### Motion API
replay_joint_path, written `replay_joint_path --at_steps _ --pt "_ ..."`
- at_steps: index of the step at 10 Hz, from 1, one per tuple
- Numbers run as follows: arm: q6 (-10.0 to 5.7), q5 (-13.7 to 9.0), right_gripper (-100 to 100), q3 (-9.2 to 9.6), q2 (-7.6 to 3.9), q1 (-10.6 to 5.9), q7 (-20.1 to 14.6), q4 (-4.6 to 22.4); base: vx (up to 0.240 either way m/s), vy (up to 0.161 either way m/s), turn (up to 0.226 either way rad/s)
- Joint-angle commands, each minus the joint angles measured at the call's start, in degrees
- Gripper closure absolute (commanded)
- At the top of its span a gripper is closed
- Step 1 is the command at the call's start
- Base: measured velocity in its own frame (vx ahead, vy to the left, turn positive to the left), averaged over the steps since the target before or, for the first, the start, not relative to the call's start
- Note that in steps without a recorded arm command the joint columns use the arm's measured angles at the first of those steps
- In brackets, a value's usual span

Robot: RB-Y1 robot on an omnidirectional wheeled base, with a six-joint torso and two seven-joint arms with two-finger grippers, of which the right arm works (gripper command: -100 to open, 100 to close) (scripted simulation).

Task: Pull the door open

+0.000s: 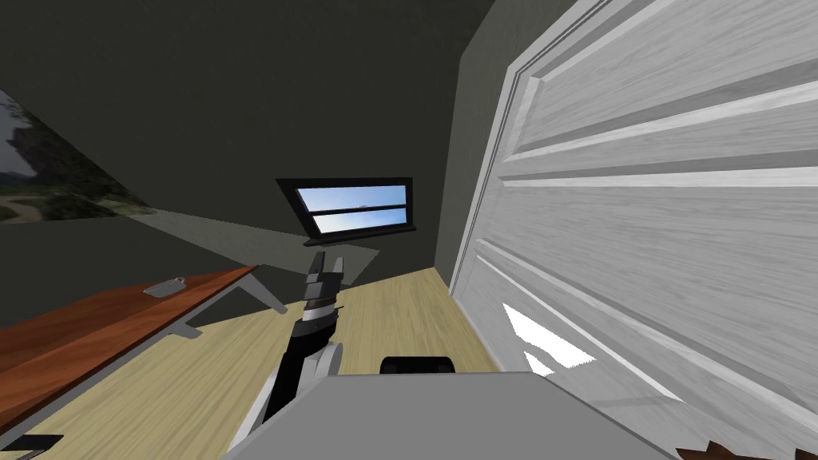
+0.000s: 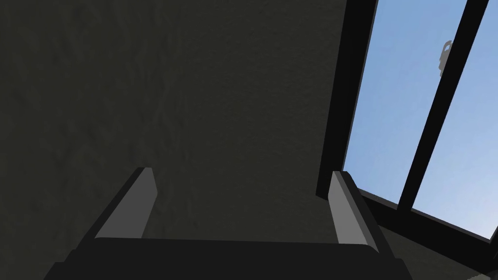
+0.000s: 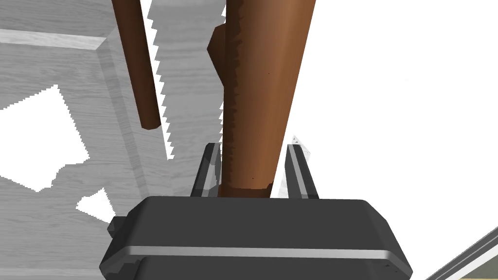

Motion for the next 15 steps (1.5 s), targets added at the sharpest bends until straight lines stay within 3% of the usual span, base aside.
replay_joint_path --at_steps 1,8,9,10,12,13,14,15 --pt "-0.79 1.1 100 0.79 -1.52 0.30 -0.6 0.8 -0.185 0.147 0.041" --pt "-5.48 8.6 100 7.64 -4.92 -2.52 -4.0 0.0 -0.201 0.119 0.017" --pt "-5.48 8.6 100 7.64 -4.92 -2.52 -4.0 0.0 -0.159 0.082 0.022" --pt "-6.52 10.3 100 9.16 -5.59 -3.15 -4.7 -0.2 -0.189 0.078 0.007" --pt "-7.44 11.8 100 10.51 -6.17 -3.70 -5.4 -0.3 -0.211 0.093 0.028" --pt "-7.06 11.2 100 10.01 -6.06 -3.68 -5.0 -0.3 -0.086 0.043 0.018" --pt "-8.44 12.4 100 10.74 -5.85 -3.51 -5.4 -0.4 -0.140 0.054 0.047" --pt "-8.75 12.7 100 10.89 -5.79 -3.44 -5.5 -0.5 -0.183 0.057 0.049"
